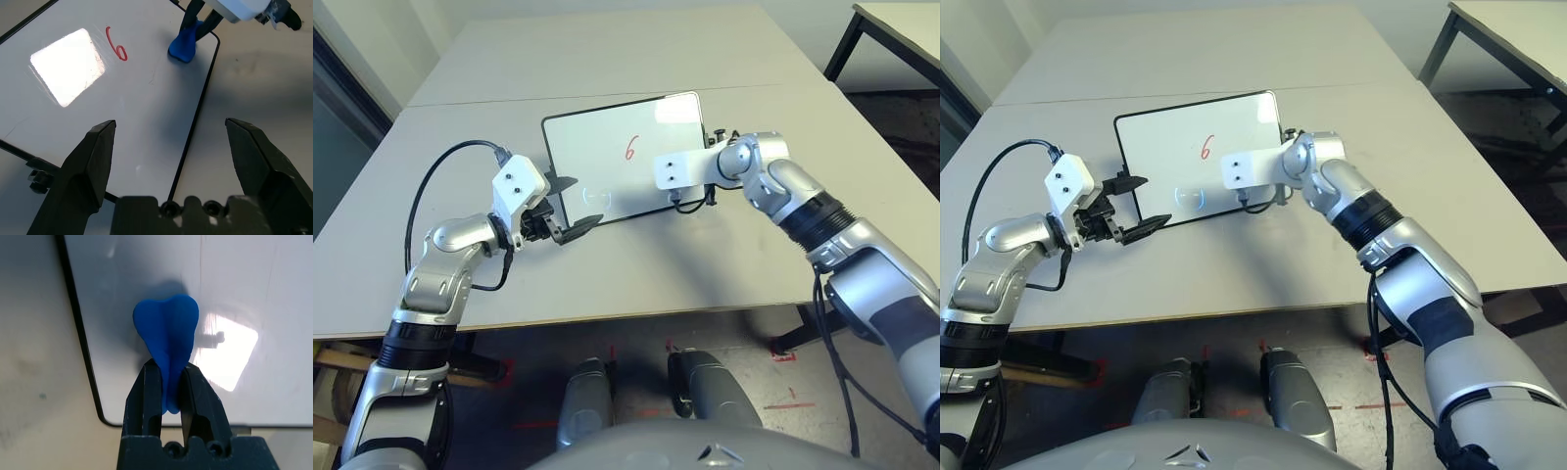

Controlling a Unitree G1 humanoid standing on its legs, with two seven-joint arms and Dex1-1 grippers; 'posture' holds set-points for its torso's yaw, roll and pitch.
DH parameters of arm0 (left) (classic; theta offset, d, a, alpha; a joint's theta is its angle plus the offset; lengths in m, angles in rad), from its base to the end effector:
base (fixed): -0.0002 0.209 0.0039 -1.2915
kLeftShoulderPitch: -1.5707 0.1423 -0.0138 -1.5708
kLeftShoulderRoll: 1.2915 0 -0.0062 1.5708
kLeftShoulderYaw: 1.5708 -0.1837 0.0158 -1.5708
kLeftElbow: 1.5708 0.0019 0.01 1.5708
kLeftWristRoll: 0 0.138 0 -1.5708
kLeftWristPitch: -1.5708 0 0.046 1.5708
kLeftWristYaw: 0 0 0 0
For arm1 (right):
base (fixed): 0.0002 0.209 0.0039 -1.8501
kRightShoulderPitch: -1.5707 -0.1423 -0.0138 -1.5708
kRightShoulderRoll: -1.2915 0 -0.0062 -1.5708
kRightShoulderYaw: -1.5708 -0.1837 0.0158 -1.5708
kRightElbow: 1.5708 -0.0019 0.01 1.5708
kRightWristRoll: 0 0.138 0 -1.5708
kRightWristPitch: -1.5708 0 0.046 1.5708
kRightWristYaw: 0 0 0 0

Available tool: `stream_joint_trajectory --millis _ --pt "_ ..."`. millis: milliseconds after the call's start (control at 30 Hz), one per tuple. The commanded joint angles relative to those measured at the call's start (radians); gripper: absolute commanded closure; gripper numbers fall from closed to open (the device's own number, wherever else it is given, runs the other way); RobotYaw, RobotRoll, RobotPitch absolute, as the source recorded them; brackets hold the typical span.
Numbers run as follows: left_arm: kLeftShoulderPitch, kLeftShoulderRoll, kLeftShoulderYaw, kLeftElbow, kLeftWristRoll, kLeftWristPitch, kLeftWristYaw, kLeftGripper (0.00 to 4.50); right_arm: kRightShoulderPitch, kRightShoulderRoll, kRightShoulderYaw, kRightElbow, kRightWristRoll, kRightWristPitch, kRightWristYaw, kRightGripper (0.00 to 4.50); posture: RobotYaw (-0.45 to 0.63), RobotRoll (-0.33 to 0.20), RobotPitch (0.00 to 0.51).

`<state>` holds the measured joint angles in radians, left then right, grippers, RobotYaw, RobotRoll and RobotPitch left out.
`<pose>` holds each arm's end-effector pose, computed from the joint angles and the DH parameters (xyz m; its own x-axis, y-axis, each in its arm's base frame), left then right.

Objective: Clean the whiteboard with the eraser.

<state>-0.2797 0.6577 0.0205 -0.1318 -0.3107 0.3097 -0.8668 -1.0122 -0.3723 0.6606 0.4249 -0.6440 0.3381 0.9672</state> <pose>0.2452 0.2415 0.1546 0.6435 -0.7383 -0.2022 0.7588 0.5804 0.2956 0.3336 -0.0854 0.1940 0.6425 0.3080 -0.7016 -0.6926 -0.1583 -0.7037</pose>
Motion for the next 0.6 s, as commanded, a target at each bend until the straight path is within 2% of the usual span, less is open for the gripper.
stream_joint_trajectory --millis 33,200,600 --pt "0.006 0.004 0.003 -0.016 0.004 0.009 0.007 0.00 0.018 0.009 0.028 -0.025 -0.033 -0.004 0.011 4.16 -0.06 0.000 0.077" --pt "0.010 -0.001 0.000 -0.021 0.003 0.010 0.013 0.00 0.028 0.015 0.028 -0.028 -0.052 -0.003 0.010 4.16 -0.06 0.000 0.077" --pt "0.002 -0.001 -0.002 -0.005 0.006 0.000 0.008 0.00 0.019 -0.074 -0.002 0.063 -0.086 -0.048 -0.012 4.16 -0.07 0.000 0.073"
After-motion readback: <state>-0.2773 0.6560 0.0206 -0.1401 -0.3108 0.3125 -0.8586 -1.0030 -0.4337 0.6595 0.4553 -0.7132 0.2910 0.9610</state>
